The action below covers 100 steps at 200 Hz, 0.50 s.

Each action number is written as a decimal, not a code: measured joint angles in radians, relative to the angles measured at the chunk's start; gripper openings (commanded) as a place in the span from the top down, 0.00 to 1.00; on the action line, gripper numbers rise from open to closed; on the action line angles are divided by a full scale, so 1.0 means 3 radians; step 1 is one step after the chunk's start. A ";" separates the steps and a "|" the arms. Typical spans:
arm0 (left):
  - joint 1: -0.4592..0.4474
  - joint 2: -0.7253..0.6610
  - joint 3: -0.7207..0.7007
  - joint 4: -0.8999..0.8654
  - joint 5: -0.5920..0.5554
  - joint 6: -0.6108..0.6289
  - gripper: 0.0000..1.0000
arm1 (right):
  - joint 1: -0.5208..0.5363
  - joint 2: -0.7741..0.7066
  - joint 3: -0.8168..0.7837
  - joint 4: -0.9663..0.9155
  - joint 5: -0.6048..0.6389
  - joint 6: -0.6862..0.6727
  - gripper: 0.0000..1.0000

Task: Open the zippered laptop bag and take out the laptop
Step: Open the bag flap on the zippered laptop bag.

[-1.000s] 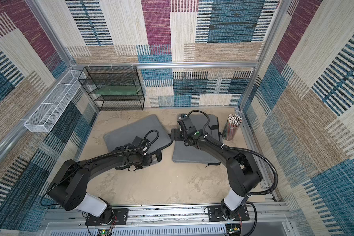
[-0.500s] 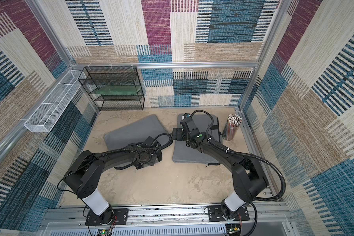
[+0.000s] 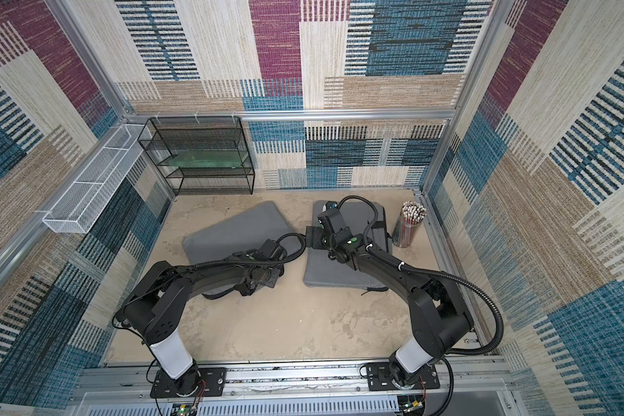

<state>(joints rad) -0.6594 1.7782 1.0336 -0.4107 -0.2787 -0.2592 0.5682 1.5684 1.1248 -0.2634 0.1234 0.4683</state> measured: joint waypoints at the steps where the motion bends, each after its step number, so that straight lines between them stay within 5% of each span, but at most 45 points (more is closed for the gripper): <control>1: 0.0000 -0.0001 0.0001 -0.0004 0.0000 0.0000 1.00 | 0.0001 0.0000 -0.0001 0.0001 0.0000 0.0001 0.05; 54: 0.0010 -0.0273 0.0113 -0.0343 0.0191 -0.0001 1.00 | 0.0013 -0.0018 -0.0183 0.0106 -0.0093 0.0084 0.05; 100: 0.0018 -0.0586 0.0132 -0.0373 0.0497 -0.0001 1.00 | 0.0031 -0.0045 -0.0434 0.0399 -0.0593 0.0163 0.05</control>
<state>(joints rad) -0.6540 1.6024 1.0733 -0.5224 -0.1295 -0.2596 0.5774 1.5551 0.9947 -0.1436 -0.0544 0.5171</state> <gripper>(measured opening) 0.050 0.949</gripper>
